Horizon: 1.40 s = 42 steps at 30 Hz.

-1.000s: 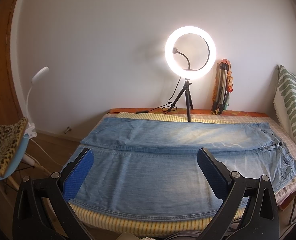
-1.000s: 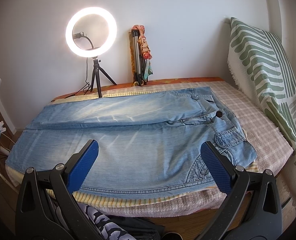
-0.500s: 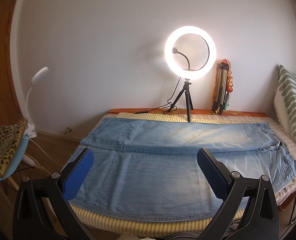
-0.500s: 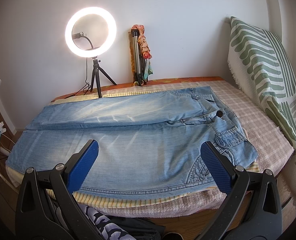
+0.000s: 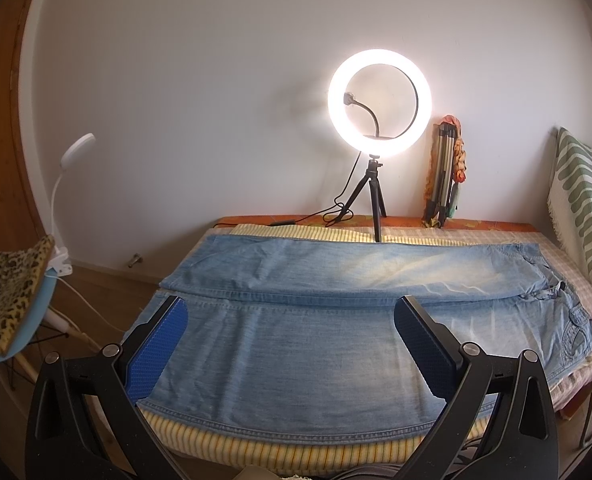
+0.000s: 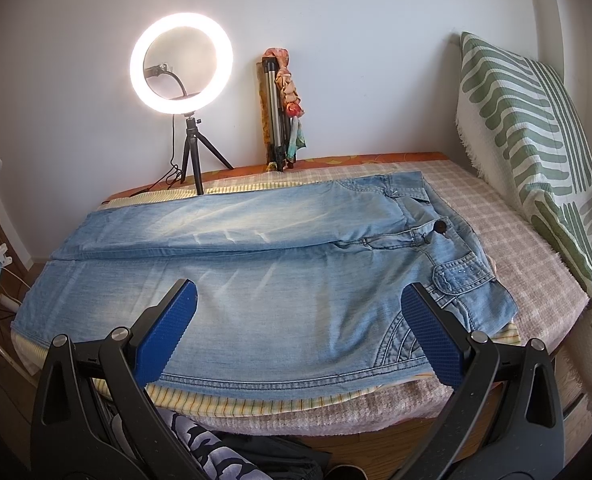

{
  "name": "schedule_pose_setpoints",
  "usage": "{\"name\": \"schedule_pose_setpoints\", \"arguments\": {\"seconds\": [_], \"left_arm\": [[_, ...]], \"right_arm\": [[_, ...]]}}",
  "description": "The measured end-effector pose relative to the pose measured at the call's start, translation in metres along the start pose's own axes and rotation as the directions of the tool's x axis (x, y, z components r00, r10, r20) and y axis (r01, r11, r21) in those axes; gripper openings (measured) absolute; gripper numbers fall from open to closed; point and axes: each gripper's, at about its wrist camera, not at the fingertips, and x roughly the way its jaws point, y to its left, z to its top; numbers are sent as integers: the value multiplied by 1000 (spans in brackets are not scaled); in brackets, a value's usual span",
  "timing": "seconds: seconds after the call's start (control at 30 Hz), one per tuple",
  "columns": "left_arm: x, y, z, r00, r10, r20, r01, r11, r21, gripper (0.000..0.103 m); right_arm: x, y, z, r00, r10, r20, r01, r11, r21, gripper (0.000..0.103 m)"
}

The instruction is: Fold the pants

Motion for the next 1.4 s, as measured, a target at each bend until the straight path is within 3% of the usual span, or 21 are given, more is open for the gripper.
{"name": "schedule_pose_setpoints", "arguments": {"seconds": [0.47, 0.63, 0.9, 1.13, 1.4], "left_arm": [[9, -1, -1, 1000, 10, -10, -9, 1000, 13, 103], [17, 3, 1, 1000, 20, -18, -19, 1000, 20, 103], [41, 20, 9, 997, 71, -38, -67, 994, 82, 103], [78, 45, 21, 990, 96, -98, -84, 989, 124, 102], [131, 64, 41, 986, 49, -162, -29, 992, 126, 102]], "right_arm": [[7, 5, -1, 1000, 15, -1, -15, 1000, -6, 103], [13, 6, 8, 998, 61, 1, -61, 998, -18, 103], [29, 8, 44, 994, 112, -11, -113, 986, -126, 103], [79, 13, 83, 985, 146, -94, -161, 971, -178, 103], [141, 28, 133, 976, 182, -117, -205, 949, -238, 103]]}}
